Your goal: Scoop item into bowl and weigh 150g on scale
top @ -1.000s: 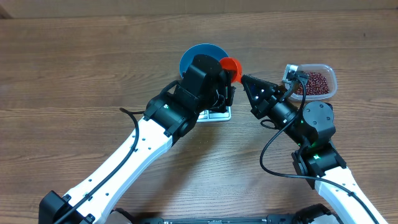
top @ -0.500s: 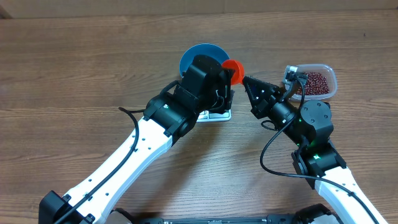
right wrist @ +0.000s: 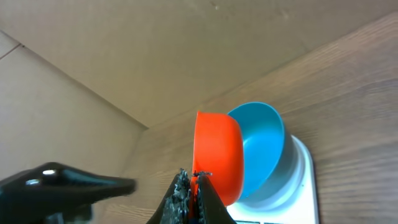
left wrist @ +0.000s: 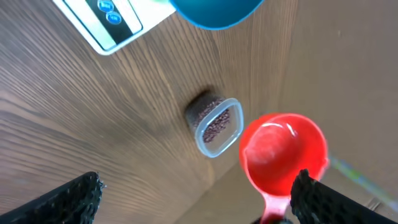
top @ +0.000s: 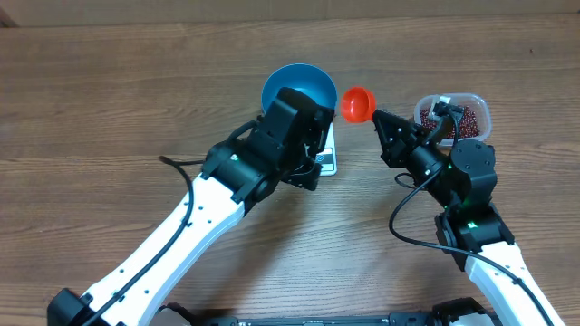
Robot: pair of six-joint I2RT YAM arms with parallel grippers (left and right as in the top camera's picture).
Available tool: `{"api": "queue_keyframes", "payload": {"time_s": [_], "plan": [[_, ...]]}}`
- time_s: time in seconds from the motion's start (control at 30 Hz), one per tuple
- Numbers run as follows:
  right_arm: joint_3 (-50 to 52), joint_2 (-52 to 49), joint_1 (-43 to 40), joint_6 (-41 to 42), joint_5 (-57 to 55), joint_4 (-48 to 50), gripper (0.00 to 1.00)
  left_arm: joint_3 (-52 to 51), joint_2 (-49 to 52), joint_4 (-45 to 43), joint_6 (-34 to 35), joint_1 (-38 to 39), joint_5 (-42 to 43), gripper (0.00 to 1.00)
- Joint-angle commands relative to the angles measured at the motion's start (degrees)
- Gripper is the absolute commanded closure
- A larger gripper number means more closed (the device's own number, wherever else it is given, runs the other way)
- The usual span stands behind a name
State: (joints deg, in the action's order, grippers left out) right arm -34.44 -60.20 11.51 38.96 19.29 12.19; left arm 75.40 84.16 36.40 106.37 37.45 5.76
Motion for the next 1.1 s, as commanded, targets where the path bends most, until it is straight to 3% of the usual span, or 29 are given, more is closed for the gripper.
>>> {"api": "queue_keyframes", "payload": {"time_s": [0.0,0.27,0.53,0.87,0.97,1.07], "plan": [[-1.53,2.49,-1.07,-0.59,0.46,-0.81,0.96,1.38,-2.21,1.11,-10.62,-0.48,0.17,0.00],[-1.55,8.04,-1.88,-6.14,0.22,-6.54,0.96,1.38,-2.19,1.55,-29.53,-0.48,-1.46,0.00],[-1.55,12.17,-1.90,-6.49,-5.38,-13.81,0.96,1.38,-2.14,2.69,-48.37,-0.48,-5.14,0.00],[-1.55,12.26,-1.90,-6.23,-9.03,-15.76,0.96,1.38,-2.10,9.53,-61.44,-0.48,-12.48,0.00],[-1.55,12.26,-1.90,-6.19,-9.01,-15.74,0.96,1.38,-2.08,9.86,-61.42,-0.46,-12.59,0.11],[-1.55,12.26,-1.90,-6.21,-9.01,-15.76,0.96,1.38,-2.03,9.86,-61.44,-0.46,-12.61,0.38]]}}
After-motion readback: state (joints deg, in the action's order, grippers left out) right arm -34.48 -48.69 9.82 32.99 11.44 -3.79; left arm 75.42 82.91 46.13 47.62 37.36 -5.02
